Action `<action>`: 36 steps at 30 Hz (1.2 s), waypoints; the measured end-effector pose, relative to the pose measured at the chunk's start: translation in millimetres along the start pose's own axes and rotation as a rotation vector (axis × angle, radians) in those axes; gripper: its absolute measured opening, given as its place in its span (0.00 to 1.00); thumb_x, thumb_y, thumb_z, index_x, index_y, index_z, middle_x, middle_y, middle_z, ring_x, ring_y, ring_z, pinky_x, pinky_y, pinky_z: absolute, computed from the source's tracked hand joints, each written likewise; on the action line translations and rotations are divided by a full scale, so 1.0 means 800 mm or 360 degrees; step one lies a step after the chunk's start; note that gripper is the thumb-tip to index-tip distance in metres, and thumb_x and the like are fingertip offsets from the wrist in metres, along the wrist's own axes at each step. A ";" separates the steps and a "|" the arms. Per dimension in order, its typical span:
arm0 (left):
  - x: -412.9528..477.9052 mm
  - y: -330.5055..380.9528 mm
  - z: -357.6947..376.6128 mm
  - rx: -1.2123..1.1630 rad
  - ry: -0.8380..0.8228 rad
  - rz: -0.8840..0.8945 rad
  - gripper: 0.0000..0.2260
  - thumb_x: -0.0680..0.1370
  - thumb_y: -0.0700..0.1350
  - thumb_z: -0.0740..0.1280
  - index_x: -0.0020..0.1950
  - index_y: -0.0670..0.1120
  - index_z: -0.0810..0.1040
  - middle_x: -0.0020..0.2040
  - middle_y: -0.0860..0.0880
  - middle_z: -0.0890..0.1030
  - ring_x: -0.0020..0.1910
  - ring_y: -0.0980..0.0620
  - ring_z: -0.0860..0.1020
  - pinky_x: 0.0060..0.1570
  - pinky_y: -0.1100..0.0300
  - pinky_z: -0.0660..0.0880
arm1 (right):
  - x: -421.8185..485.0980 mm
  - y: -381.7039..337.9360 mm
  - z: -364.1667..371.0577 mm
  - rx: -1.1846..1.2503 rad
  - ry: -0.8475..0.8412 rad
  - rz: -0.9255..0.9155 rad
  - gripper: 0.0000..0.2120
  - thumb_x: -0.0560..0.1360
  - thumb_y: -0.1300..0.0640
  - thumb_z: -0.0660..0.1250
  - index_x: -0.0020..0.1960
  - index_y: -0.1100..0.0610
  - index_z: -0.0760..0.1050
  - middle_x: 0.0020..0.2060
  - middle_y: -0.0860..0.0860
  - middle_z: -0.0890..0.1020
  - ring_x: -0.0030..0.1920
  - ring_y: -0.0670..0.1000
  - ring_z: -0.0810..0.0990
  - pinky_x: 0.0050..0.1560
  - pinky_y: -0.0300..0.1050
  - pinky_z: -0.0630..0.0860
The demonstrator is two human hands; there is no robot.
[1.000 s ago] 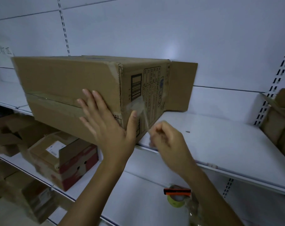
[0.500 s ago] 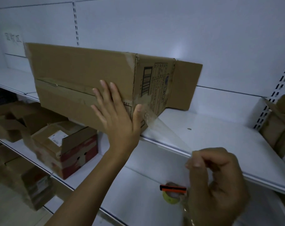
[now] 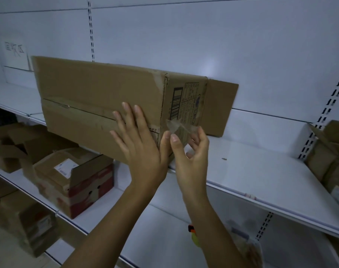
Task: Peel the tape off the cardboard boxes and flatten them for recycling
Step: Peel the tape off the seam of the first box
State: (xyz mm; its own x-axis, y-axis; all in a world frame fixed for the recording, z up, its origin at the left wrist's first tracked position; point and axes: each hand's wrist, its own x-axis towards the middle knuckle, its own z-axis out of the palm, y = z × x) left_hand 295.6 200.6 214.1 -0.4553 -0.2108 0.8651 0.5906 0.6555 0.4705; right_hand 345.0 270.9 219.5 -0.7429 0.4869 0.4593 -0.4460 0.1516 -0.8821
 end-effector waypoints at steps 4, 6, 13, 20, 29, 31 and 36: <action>0.000 0.000 0.001 0.0013 0.0008 0.0005 0.33 0.80 0.61 0.49 0.77 0.42 0.47 0.78 0.39 0.48 0.77 0.39 0.44 0.72 0.35 0.44 | 0.019 0.003 -0.007 -0.0037 0.0095 0.0041 0.37 0.76 0.49 0.66 0.77 0.50 0.50 0.64 0.50 0.71 0.61 0.45 0.73 0.56 0.35 0.70; 0.001 0.001 0.001 0.0000 0.0013 -0.0002 0.33 0.80 0.62 0.48 0.77 0.42 0.47 0.78 0.39 0.49 0.77 0.39 0.45 0.71 0.34 0.44 | 0.028 0.004 -0.006 -0.0085 0.0039 0.0030 0.41 0.75 0.47 0.67 0.78 0.50 0.47 0.63 0.51 0.71 0.60 0.45 0.73 0.53 0.30 0.70; -0.001 -0.001 0.001 0.0012 -0.0001 0.0008 0.33 0.80 0.61 0.48 0.77 0.41 0.48 0.78 0.38 0.49 0.77 0.38 0.45 0.71 0.33 0.45 | 0.054 0.002 -0.011 -0.0018 0.0009 -0.0074 0.14 0.71 0.59 0.74 0.54 0.51 0.77 0.42 0.49 0.81 0.42 0.44 0.78 0.43 0.34 0.76; -0.001 -0.001 0.001 -0.0004 0.0016 0.0001 0.32 0.80 0.60 0.50 0.77 0.40 0.49 0.77 0.38 0.51 0.76 0.38 0.46 0.71 0.33 0.46 | -0.002 0.020 -0.048 -0.0630 -0.0505 -0.0304 0.11 0.75 0.60 0.65 0.37 0.47 0.75 0.36 0.44 0.78 0.39 0.44 0.76 0.41 0.34 0.72; -0.001 -0.007 -0.014 0.0006 -0.0155 0.0074 0.32 0.79 0.56 0.51 0.78 0.41 0.46 0.78 0.39 0.46 0.77 0.39 0.43 0.71 0.34 0.43 | -0.085 0.023 -0.042 -0.0126 -0.0172 -0.0094 0.17 0.65 0.39 0.67 0.36 0.52 0.68 0.27 0.46 0.71 0.29 0.44 0.69 0.34 0.35 0.69; -0.003 -0.016 -0.023 0.0100 -0.0233 0.0129 0.34 0.79 0.59 0.50 0.78 0.42 0.44 0.78 0.39 0.46 0.77 0.40 0.43 0.71 0.35 0.44 | -0.092 0.027 -0.033 -0.0205 -0.0051 -0.0216 0.14 0.67 0.42 0.68 0.35 0.48 0.66 0.27 0.45 0.71 0.29 0.43 0.69 0.33 0.34 0.69; -0.008 -0.028 -0.035 0.0204 -0.0381 0.0188 0.37 0.77 0.62 0.55 0.78 0.46 0.42 0.78 0.41 0.44 0.77 0.42 0.42 0.72 0.35 0.47 | -0.058 0.004 -0.025 -0.0056 0.0353 -0.0587 0.07 0.75 0.51 0.63 0.40 0.48 0.67 0.34 0.48 0.75 0.36 0.55 0.76 0.35 0.51 0.76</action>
State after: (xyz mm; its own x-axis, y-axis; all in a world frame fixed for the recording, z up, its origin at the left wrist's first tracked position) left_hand 303.9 166.8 202.8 -0.5415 0.0397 0.8398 0.5668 0.7550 0.3298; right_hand 388.1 265.9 193.4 -0.4096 0.5673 0.7144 -0.6417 0.3774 -0.6676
